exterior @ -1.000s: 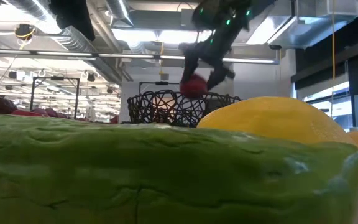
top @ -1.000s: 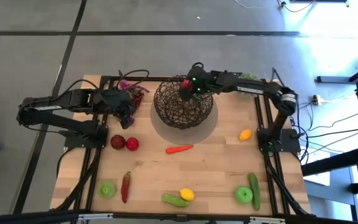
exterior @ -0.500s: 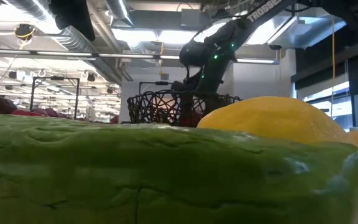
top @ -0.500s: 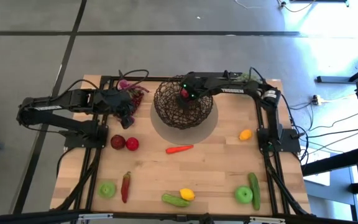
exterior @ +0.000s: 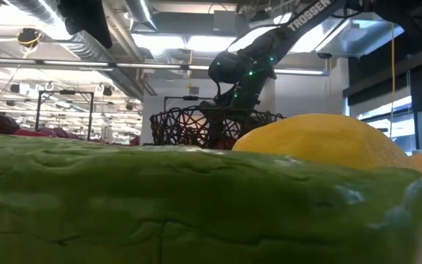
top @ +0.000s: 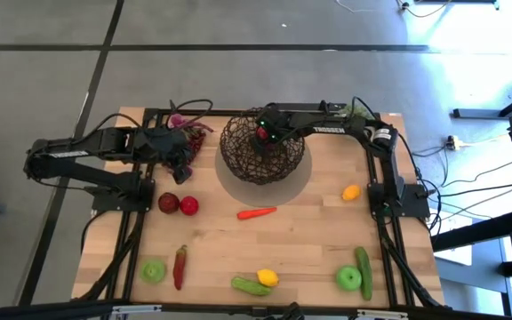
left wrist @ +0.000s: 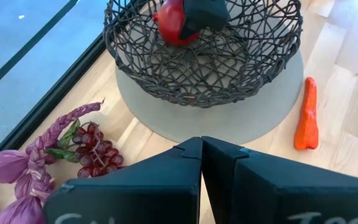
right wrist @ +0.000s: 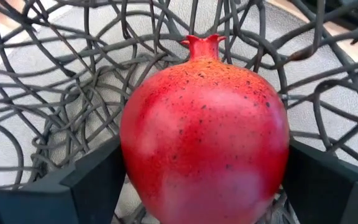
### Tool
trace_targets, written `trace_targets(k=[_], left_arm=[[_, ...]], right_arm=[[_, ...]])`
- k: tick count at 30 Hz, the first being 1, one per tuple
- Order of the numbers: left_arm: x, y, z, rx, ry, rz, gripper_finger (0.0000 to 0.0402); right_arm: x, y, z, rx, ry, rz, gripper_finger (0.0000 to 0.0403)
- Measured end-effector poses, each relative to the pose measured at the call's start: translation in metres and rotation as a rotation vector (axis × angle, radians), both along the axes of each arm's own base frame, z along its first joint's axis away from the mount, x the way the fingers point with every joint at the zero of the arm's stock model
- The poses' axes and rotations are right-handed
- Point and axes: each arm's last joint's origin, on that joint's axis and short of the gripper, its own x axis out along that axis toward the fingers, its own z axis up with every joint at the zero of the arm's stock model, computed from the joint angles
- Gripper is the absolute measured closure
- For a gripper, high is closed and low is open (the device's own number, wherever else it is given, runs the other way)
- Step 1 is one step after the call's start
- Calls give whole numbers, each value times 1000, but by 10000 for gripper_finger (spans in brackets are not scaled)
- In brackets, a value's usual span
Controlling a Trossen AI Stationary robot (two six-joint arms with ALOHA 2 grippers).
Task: Build produce basket
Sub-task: Put the pomegranate into the wire basket
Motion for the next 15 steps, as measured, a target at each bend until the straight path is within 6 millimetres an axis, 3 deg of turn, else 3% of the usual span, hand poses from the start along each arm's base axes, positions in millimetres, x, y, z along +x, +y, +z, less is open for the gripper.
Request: trace_targets(k=[15], left_arm=[[0,0,0,0,0,0,401]], right_arm=[[4,-1,-1,50,-76,-24,11]])
